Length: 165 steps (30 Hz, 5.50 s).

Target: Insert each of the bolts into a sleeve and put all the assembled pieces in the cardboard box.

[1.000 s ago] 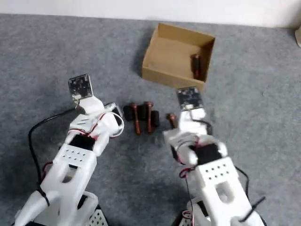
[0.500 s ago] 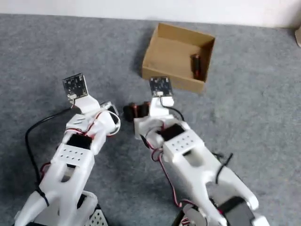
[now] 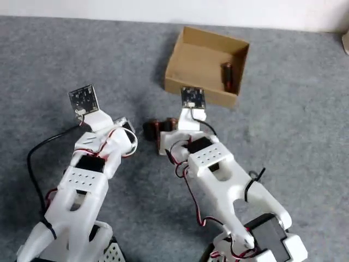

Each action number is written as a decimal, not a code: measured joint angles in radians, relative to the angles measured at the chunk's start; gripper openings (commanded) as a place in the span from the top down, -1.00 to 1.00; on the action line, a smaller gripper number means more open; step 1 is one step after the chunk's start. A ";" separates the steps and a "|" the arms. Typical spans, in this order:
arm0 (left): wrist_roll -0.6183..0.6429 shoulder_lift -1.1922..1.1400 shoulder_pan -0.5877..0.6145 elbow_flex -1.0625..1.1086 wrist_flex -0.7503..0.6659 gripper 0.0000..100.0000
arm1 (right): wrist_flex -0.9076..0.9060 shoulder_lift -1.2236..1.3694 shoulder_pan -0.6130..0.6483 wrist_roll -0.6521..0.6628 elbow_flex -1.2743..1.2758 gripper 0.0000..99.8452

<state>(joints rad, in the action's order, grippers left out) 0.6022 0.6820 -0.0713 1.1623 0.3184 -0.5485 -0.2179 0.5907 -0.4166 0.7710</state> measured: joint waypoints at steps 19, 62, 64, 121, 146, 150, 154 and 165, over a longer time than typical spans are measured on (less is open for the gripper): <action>0.000 0.000 0.000 0.000 0.000 0.99 | 0.094 0.064 -0.026 0.000 0.000 0.64; 0.000 0.000 0.000 0.000 0.000 0.99 | 0.094 0.218 -0.100 -0.003 -0.048 0.65; 0.000 0.000 0.000 0.000 0.000 0.99 | 0.094 0.218 -0.100 -0.003 -0.048 0.65; 0.000 0.000 -0.014 0.000 0.000 0.99 | -0.334 0.502 -0.117 -0.092 -0.431 0.84; 0.000 -0.002 -0.051 -0.012 0.000 0.99 | -0.506 0.126 -0.133 0.075 -0.358 0.99; 0.000 -0.044 -0.104 -0.032 0.000 0.99 | -0.511 -0.115 -0.241 0.176 -0.278 0.99; -0.006 -0.175 -0.193 -0.135 0.087 0.99 | -0.546 -0.313 -0.336 0.293 -0.181 0.99; -0.015 -0.601 -0.460 -0.506 0.226 0.80 | -0.555 -0.686 -0.617 0.437 0.164 0.99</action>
<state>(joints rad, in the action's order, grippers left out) 0.5869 0.0806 -0.5317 0.6559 0.5439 -1.1040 -0.9037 -0.0261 0.0207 0.9352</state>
